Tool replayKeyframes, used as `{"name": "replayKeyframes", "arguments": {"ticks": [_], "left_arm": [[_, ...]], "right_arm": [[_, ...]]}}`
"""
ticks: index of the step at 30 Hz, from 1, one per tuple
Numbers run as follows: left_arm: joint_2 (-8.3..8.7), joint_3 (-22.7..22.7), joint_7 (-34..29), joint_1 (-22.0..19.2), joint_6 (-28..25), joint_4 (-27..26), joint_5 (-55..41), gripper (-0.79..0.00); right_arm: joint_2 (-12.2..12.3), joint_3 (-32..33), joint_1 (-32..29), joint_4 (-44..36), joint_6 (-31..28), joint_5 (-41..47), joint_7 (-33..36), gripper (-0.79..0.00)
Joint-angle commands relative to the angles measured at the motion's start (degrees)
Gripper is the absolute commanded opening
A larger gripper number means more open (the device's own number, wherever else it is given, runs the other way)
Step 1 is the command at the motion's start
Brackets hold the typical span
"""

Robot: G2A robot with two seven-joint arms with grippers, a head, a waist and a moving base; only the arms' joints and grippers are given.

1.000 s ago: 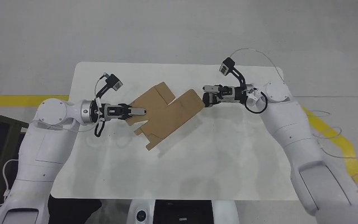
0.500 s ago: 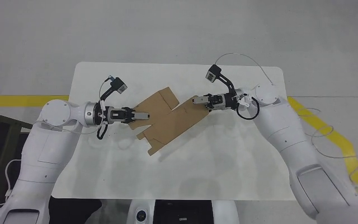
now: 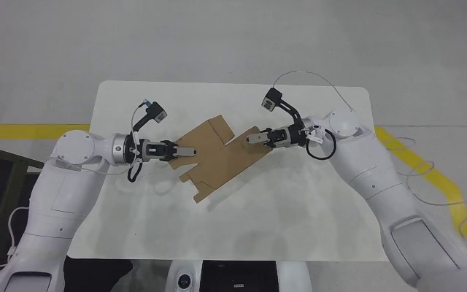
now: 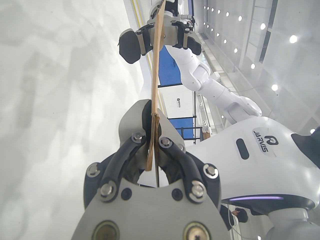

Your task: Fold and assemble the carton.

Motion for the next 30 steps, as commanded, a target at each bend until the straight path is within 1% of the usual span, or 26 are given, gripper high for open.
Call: {"name": "replayKeyframes", "arguments": {"ticks": [1, 11, 12, 14, 15, 16, 18, 20, 23, 25, 27, 28, 30], "left_arm": [[0.01, 0.18, 0.05, -0.04, 0.01, 0.13, 0.10, -0.785], [0.11, 0.50, 0.28, -0.24, -0.12, 0.53, 0.29, -0.785], [0.12, 0.52, 0.26, -0.26, -0.06, 0.54, 0.28, -0.785], [0.15, 0.54, 0.27, -0.29, -0.09, 0.55, 0.25, -0.785], [0.16, 0.54, 0.29, -0.26, -0.18, 0.54, 0.22, -0.785], [0.18, 0.57, 0.17, -0.23, -0.15, 0.52, 0.16, -0.785], [0.21, 0.57, 0.12, -0.23, -0.11, 0.51, 0.10, -0.785], [0.24, 0.59, 0.09, -0.18, -0.07, 0.52, 0.10, -0.785], [0.31, 0.57, 0.09, -0.18, -0.02, 0.62, 0.29, -0.785], [0.35, 0.51, 0.07, -0.22, 0.00, 0.72, 0.22, -0.785], [0.39, 0.47, 0.09, -0.24, 0.04, 0.76, 0.14, -0.785], [0.41, 0.46, 0.05, -0.26, 0.03, 0.76, 0.16, -0.785], [0.45, 0.44, 0.11, -0.30, 0.04, 0.79, 0.26, -0.785]], "right_arm": [[0.07, -0.53, 0.17, -0.28, -0.07, 0.25, -0.07, 0.000], [0.35, -3.48, 1.40, -0.92, -0.36, 0.38, -0.35, 0.000], [0.39, -3.69, 1.49, -0.86, -0.44, 0.50, -0.44, -0.058], [0.46, -4.05, 1.66, -0.63, -0.49, 0.91, -0.49, -0.228], [0.49, -4.20, 1.75, -0.56, -0.65, 0.99, -0.64, -0.286], [0.52, -4.36, 1.82, -0.49, -0.82, 1.04, -0.82, -0.403], [0.58, -4.67, 1.93, -0.42, -1.05, 1.19, -1.05, -0.440], [0.65, -5.01, 2.04, -0.28, -1.18, 1.26, -1.18, -0.526], [0.74, -5.47, 2.22, -0.06, -1.40, 1.35, -1.40, -0.579], [0.80, -5.81, 2.27, -0.04, -1.57, 1.39, -1.57, -0.646], [0.84, -6.15, 2.31, -0.11, -1.70, 1.49, -1.70, -0.680], [0.86, -6.33, 2.36, -0.11, -1.76, 1.48, -1.75, -0.739], [0.89, -6.68, 2.47, -0.16, -1.82, 1.59, -1.82, -0.785]]}}
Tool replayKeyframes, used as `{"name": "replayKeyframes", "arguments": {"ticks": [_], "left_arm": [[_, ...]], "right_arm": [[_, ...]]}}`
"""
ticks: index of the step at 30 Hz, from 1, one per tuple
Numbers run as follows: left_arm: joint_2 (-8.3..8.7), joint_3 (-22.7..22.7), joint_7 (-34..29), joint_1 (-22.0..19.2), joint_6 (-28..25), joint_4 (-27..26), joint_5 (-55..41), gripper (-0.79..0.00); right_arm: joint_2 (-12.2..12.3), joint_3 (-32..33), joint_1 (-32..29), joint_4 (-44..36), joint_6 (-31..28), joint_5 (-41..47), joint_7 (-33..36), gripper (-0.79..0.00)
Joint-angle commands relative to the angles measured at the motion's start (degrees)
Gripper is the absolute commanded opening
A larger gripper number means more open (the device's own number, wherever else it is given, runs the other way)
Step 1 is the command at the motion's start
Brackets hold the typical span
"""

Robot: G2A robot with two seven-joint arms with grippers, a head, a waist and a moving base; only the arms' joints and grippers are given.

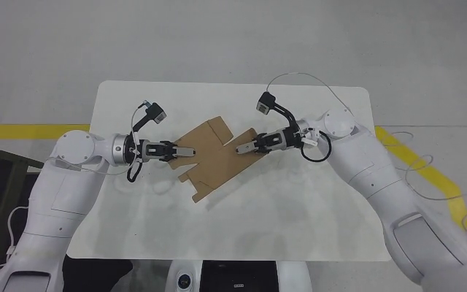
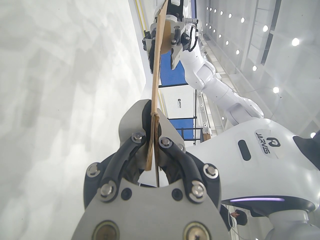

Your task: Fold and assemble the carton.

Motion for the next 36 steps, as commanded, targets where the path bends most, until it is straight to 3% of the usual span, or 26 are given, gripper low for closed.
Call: {"name": "replayKeyframes", "arguments": {"ticks": [1, 5, 6, 7, 8, 9, 26, 36], "left_arm": [[0.03, 0.00, 0.08, -0.01, 0.01, 0.00, 0.08, -0.785], [0.09, -0.04, 0.25, -0.04, 0.14, 0.00, -0.07, -0.785], [0.10, -0.09, 0.38, -0.08, 0.15, -0.01, -0.13, -0.693], [0.10, -0.08, 0.36, -0.08, 0.19, -0.06, -0.31, -0.465], [0.12, -0.12, 0.36, -0.11, 0.15, -0.11, -0.39, -0.105], [0.14, -0.15, 0.37, -0.12, 0.21, -0.12, -0.50, 0.000], [-0.07, -0.99, 7.75, -0.20, 6.19, 0.96, -4.96, 0.000], [-0.22, -0.96, 8.38, -0.58, 8.66, 0.87, -6.78, 0.000]], "right_arm": [[0.02, -0.30, 0.12, -0.03, -0.04, 0.15, -0.04, -0.785], [0.08, -0.82, 0.38, 0.03, -0.31, 0.35, -0.31, -0.785], [0.09, -0.94, 0.44, 0.05, -0.35, 0.43, -0.35, -0.785], [0.11, -1.05, 0.52, 0.04, -0.42, 0.45, -0.42, -0.785], [0.13, -1.12, 0.56, 0.15, -0.53, 0.54, -0.53, -0.785], [0.14, -1.15, 0.59, 0.26, -0.70, 0.73, -0.69, -0.785], [-0.24, -1.63, 0.84, 5.46, -4.85, -0.43, -4.87, -0.785], [-0.34, -0.69, 0.83, 7.12, -6.49, -1.02, -6.52, -0.785]]}}
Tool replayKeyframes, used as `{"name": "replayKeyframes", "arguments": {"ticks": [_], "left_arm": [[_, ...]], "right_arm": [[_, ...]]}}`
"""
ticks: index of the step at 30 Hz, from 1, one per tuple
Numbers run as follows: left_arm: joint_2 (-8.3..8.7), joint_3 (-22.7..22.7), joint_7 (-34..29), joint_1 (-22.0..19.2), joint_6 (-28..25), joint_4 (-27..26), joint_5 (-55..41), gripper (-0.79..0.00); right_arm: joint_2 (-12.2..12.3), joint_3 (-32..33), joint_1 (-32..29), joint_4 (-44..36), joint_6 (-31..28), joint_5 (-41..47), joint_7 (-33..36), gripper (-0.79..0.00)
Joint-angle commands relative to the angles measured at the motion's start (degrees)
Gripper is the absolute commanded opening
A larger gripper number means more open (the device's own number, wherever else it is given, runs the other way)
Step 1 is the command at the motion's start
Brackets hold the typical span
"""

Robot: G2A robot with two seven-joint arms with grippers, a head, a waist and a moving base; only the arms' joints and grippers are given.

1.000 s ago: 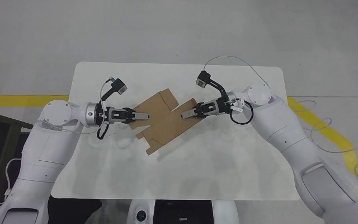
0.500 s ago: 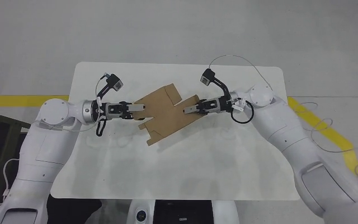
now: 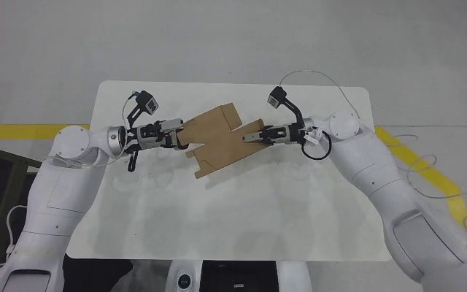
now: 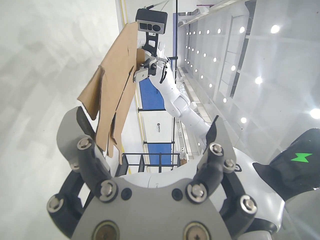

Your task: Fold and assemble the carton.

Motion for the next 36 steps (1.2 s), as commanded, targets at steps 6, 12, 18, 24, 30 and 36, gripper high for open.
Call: {"name": "replayKeyframes", "arguments": {"ticks": [6, 12, 18, 24, 30, 36], "left_arm": [[0.13, -0.59, 0.08, 0.49, 0.75, -0.83, -0.01, 0.000], [0.21, -1.23, 0.78, 0.67, 1.55, -1.69, -0.36, 0.000], [0.20, -1.73, 1.41, 0.35, 2.06, -2.53, -1.01, 0.000], [-0.11, -0.55, 3.83, -0.12, 2.40, -2.54, -0.11, 0.000], [-0.62, 0.67, 9.32, -0.69, 3.52, -1.83, 0.74, 0.000], [-0.80, 0.95, 11.49, -0.73, 3.58, -1.78, 1.87, 0.000]], "right_arm": [[-0.35, 0.36, -0.02, 1.37, -0.54, -0.63, -0.54, -0.785], [-0.74, 0.85, -0.19, 2.62, -0.98, -0.92, -0.99, -0.785], [-1.37, 0.94, -0.34, 3.05, -1.10, -1.35, -1.11, -0.785], [-2.06, 1.13, -0.57, 2.38, -1.06, -0.89, -1.07, -0.785], [-2.54, 1.50, -0.94, 1.93, -1.17, -0.90, -1.18, -0.785], [-2.85, 2.27, -1.25, 1.66, -1.50, -0.74, -1.51, -0.785]]}}
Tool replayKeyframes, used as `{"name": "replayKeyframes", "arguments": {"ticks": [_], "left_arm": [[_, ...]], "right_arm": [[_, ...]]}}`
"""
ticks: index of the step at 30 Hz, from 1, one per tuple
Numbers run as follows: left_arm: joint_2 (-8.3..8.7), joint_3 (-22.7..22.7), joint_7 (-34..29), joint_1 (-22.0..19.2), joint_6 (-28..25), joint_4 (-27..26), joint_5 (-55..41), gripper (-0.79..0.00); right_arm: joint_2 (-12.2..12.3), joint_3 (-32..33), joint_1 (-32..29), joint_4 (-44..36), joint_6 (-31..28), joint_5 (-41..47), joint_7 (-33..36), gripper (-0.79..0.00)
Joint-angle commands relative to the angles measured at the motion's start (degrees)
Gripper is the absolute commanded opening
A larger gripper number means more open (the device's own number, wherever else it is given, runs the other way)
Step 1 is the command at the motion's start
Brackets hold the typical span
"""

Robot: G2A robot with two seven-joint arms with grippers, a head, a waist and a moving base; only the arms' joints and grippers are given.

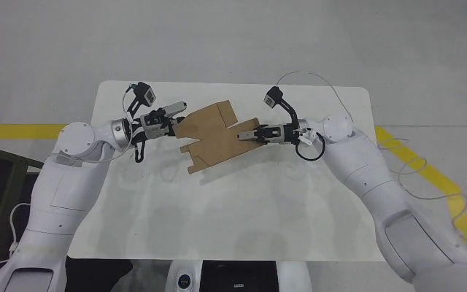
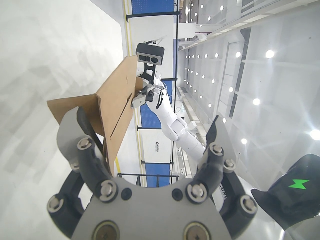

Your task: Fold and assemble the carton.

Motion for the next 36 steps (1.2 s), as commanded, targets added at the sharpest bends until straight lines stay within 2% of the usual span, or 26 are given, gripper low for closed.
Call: {"name": "replayKeyframes", "arguments": {"ticks": [1, 12, 13, 16, 18, 24, 36], "left_arm": [[-0.03, -0.03, 0.58, 0.09, 0.03, -0.04, 0.29, 0.000], [0.07, -1.02, 1.38, 1.22, -0.57, -0.69, 1.76, 0.000], [0.09, -1.11, 1.50, 1.34, -0.54, -0.68, 1.94, -0.031], [0.09, -1.28, 1.91, 1.50, -0.43, -0.62, 2.37, -0.299], [0.07, -1.31, 2.09, 1.53, -0.41, -0.57, 2.51, -0.403], [0.00, -1.38, 2.03, 1.57, -0.21, -0.51, 2.46, -0.453], [0.06, -1.39, 2.75, 1.90, -2.37, -0.49, 6.75, -0.434]], "right_arm": [[-0.09, 0.24, -0.10, -0.06, -0.08, 0.00, -0.08, -0.785], [-0.58, 1.77, -0.37, 0.72, -0.51, -0.29, -0.52, -0.785], [-0.63, 1.88, -0.38, 0.76, -0.46, -0.34, -0.47, -0.785], [-0.75, 2.14, -0.38, 0.91, -0.30, -0.83, -0.31, -0.785], [-0.82, 2.25, -0.41, 0.97, -0.17, -1.26, -0.18, -0.785], [-1.13, 2.52, -0.49, 1.30, 0.07, -2.28, 0.07, -0.785], [-1.54, 3.54, -0.12, 2.10, -0.03, -4.41, -0.03, -0.785]]}}
